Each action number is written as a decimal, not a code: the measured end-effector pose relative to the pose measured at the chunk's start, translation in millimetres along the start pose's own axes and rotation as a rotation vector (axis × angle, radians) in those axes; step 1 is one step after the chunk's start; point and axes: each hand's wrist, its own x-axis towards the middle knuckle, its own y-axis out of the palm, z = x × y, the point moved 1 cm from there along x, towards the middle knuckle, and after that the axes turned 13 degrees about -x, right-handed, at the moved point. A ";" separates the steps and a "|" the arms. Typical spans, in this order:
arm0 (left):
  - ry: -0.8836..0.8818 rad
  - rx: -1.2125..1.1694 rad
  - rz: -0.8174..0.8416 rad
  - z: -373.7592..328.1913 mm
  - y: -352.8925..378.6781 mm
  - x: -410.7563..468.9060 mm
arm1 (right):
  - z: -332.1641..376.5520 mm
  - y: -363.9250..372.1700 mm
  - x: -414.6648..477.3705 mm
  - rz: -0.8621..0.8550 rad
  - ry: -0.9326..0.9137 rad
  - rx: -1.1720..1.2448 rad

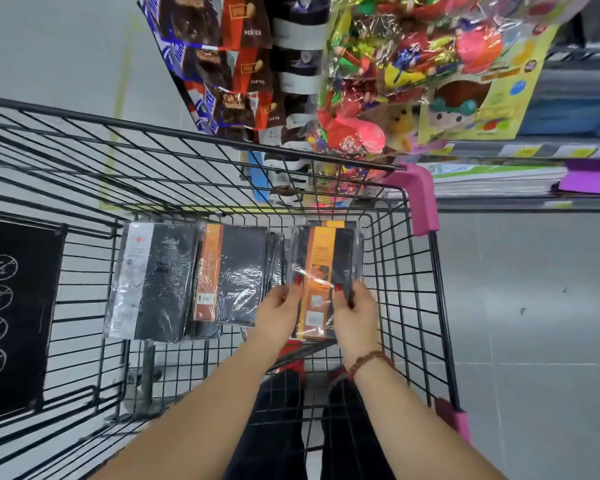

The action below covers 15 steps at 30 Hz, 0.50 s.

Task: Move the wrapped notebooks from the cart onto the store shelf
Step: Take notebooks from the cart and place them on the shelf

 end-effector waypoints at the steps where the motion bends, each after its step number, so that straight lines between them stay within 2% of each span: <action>1: 0.027 -0.002 -0.043 0.5 1.2 -2.4 | 0.8 3.3 -1.9 0.047 -0.025 -0.005; 4: 0.069 -0.031 -0.200 2.8 -3.8 -5.5 | 2.6 8.4 1.1 0.177 -0.043 0.008; 6: 0.059 -0.067 -0.285 6.1 -13.9 -2.2 | 0.0 8.2 9.3 0.114 -0.012 0.004; 8: 0.050 -0.101 -0.352 8.4 -27.2 2.8 | -3.3 4.1 19.2 -0.076 -0.014 -0.160; 10: 0.065 -0.089 -0.397 11.6 -43.1 7.7 | -8.6 0.5 29.5 -0.165 0.022 -0.386; 13: 0.090 -0.058 -0.454 14.2 -64.0 12.3 | -19.0 2.8 42.4 -0.046 0.121 -0.688; 15: 0.081 -0.047 -0.465 17.9 -73.9 14.3 | -23.0 6.6 47.4 0.019 0.154 -0.795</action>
